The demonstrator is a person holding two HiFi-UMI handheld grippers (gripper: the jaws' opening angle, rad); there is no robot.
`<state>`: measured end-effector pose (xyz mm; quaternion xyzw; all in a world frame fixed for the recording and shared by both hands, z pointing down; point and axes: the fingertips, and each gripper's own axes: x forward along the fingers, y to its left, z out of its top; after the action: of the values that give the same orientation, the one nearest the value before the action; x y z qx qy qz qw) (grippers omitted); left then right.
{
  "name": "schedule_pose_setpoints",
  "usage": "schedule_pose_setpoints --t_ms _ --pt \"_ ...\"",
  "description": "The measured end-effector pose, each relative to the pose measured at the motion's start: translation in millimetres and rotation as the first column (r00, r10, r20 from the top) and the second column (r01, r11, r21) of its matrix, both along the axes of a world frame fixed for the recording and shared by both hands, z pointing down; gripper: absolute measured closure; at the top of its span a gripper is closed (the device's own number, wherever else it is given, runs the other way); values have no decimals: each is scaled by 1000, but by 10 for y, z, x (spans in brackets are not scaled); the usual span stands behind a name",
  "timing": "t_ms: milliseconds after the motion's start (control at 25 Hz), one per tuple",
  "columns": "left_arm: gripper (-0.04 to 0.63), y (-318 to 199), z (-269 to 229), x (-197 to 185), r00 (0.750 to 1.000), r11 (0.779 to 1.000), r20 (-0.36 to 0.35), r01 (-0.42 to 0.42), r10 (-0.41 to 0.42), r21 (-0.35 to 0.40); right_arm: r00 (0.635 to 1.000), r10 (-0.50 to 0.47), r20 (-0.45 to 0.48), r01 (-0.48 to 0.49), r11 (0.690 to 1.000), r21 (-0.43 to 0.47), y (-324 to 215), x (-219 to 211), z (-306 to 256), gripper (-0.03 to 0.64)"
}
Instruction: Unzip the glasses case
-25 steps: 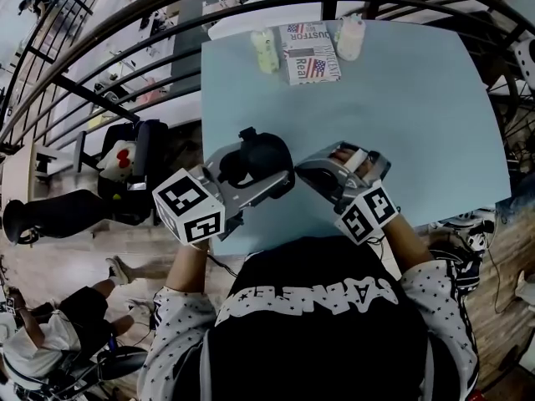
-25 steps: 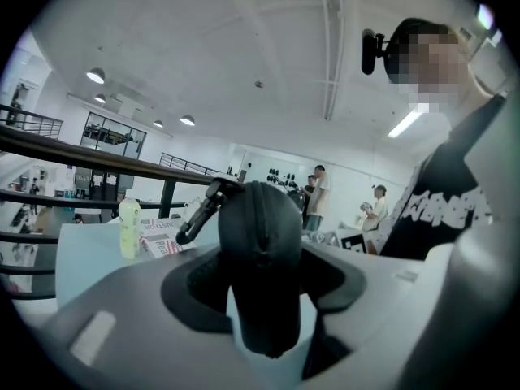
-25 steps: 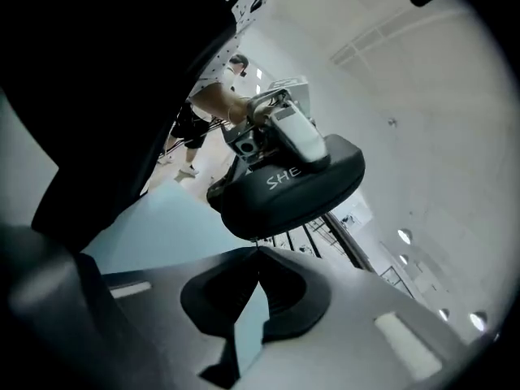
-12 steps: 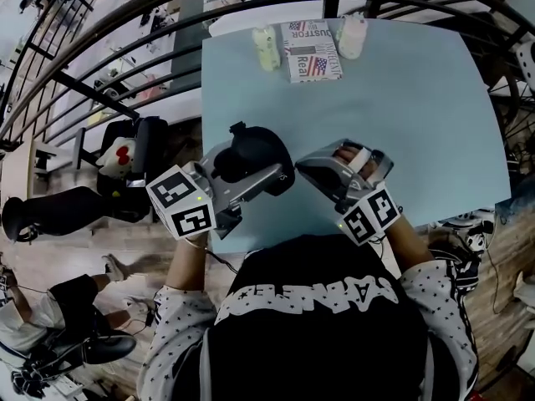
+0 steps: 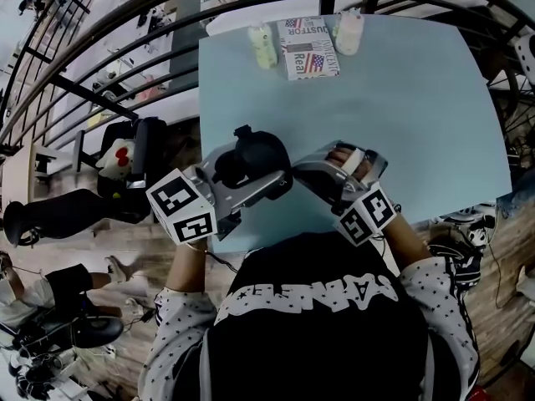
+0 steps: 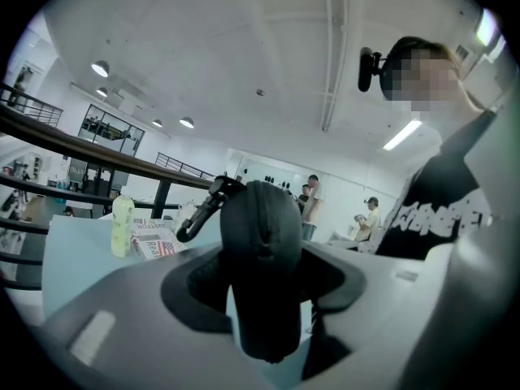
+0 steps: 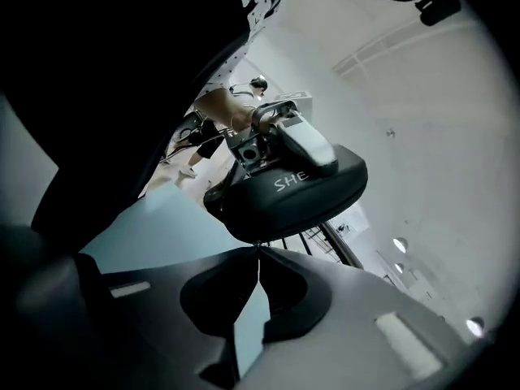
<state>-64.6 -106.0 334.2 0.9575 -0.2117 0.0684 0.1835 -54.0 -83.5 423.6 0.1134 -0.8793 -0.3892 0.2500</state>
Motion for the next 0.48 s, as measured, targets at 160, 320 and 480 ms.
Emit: schedule_pose_setpoints --t_ms 160,320,480 --pt "595 11 -27 20 1000 1000 -2 -15 15 2 997 3 71 2 998 -67 6 18 -35 600" --pt "595 26 -24 1 1000 1000 -5 -10 10 -4 997 12 82 -6 997 -75 21 20 -37 609" --pt "595 -2 40 -12 1000 999 17 15 -15 -28 998 57 -2 -57 998 37 -33 59 -7 611"
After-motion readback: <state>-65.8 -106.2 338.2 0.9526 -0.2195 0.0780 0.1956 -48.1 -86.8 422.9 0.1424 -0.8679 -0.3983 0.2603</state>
